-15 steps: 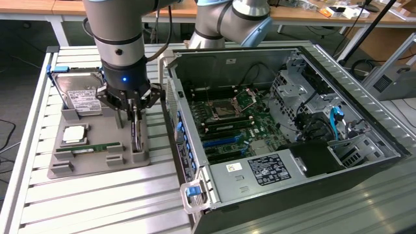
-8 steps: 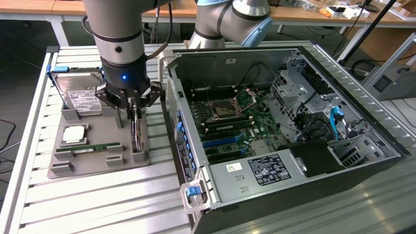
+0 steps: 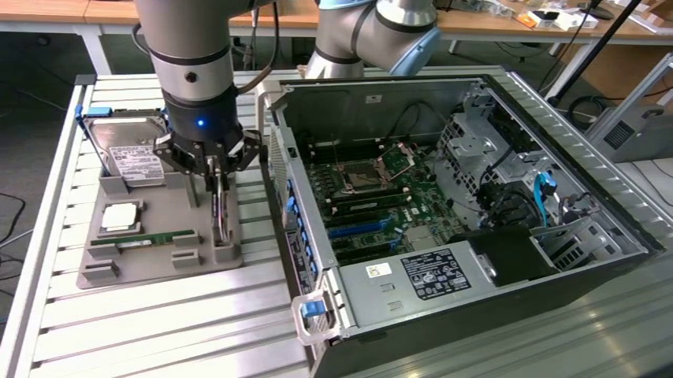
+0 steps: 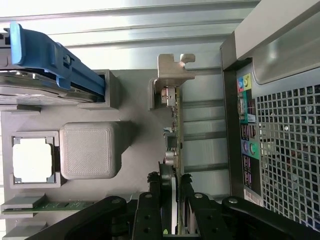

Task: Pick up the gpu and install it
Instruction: 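Pick up the gpu and move the gpu toward the slot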

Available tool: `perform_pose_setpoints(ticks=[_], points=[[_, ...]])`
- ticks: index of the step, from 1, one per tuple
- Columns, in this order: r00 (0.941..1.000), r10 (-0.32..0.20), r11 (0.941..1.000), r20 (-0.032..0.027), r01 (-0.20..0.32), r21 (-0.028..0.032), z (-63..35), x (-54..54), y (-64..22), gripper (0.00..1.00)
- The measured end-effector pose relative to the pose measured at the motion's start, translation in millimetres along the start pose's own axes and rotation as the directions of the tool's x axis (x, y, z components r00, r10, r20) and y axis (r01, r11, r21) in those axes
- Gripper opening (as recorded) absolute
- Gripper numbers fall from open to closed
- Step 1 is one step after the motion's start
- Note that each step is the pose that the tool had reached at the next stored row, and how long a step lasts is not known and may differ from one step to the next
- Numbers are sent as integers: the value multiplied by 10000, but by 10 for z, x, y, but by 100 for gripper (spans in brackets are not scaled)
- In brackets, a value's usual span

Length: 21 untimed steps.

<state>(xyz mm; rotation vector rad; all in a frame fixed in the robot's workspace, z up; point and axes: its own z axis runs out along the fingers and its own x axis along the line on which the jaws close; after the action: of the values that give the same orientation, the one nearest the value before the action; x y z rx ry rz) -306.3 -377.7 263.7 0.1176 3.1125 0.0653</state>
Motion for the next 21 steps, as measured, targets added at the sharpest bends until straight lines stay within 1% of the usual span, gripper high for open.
perform_pose_setpoints(ticks=[21], points=[[10000,0,10000,0,0,0,-71,-2,3,27]])
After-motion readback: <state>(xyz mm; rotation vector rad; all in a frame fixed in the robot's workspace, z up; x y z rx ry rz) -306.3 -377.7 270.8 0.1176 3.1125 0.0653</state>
